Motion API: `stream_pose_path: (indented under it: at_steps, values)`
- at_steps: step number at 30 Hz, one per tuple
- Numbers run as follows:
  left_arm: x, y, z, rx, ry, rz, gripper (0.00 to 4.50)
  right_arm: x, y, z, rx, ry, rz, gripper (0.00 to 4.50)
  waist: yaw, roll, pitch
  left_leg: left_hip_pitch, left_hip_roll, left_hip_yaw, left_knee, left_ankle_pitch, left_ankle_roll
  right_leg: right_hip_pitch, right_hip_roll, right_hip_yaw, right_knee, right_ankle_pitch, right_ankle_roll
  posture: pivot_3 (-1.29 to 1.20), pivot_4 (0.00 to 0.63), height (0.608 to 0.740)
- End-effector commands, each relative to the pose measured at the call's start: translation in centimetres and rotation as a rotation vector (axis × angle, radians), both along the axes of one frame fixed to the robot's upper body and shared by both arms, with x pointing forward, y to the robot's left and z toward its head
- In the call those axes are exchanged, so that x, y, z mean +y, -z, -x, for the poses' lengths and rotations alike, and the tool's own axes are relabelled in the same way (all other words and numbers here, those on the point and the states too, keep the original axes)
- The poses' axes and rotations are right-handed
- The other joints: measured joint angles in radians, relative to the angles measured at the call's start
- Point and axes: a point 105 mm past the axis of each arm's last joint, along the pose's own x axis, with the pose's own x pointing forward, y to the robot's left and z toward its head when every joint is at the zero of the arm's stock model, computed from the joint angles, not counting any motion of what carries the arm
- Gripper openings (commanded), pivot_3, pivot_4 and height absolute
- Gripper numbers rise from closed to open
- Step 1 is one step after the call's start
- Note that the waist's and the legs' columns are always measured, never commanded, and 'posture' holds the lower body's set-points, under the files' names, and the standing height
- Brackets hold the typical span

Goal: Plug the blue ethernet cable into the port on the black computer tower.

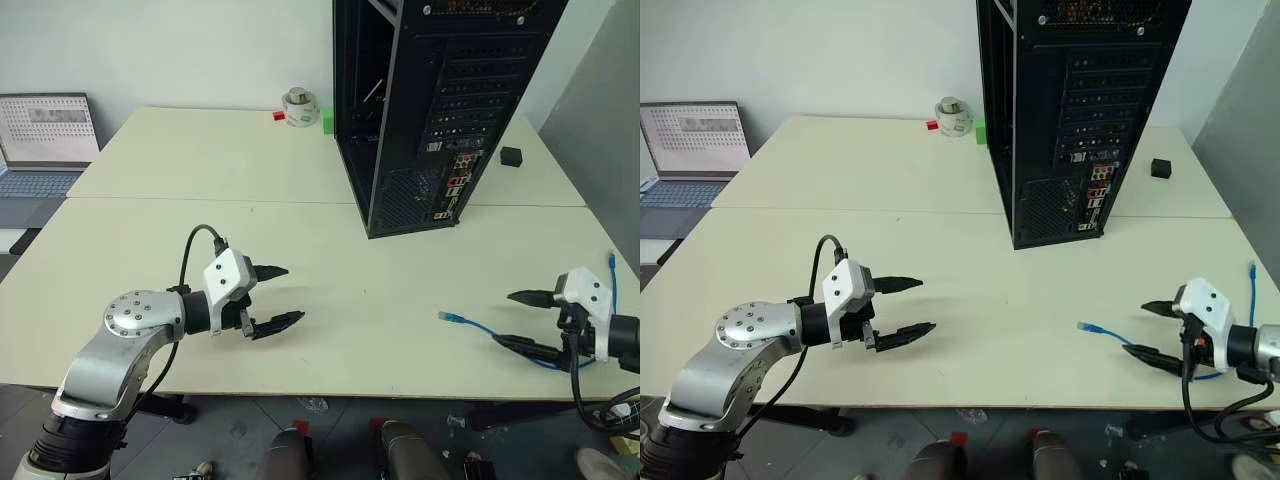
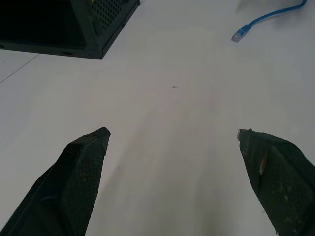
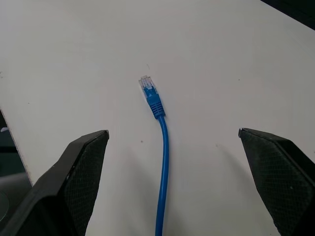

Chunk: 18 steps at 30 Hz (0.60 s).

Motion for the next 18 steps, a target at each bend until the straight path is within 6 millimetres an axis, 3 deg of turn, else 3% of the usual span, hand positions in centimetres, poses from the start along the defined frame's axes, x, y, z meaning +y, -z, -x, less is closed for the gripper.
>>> stream_pose_path:
  at_steps: [1, 11, 18]
  values:
    - [-0.3, -1.0, 0.2, -0.037, 0.033, 0.012, 4.41, -0.3, -1.2, -0.3, -0.053, -0.006, 0.025, 4.47, 0.0, 0.0, 0.0, 0.0, 0.0, 0.0, 0.0, 0.0, 0.0, 0.0, 0.0, 0.0, 0.0, 0.0, 0.0, 0.0, 0.15, 0.74]
    - [-0.9, -0.4, 0.9, -0.038, 0.086, -0.022, 4.41, -0.4, -1.1, -0.6, -0.07, 0.007, 0.045, 4.47, 0.0, 0.0, 0.0, 0.0, 0.0, 0.0, 0.0, 0.0, 0.0, 0.0, 0.0, 0.0, 0.0, 0.0, 0.0, 0.0, 0.15, 0.74]
    - [-2.6, 0.0, 1.3, -0.043, 0.145, -0.037, 4.41, 1.2, -0.6, -0.8, -0.057, -0.022, 0.02, 4.47, 0.001, 0.0, 0.0, 0.0, 0.0, -0.001, 0.0, 0.0, 0.0, 0.0, 0.0, 0.0, 0.0, 0.0, 0.0, 0.0, 0.15, 0.74]
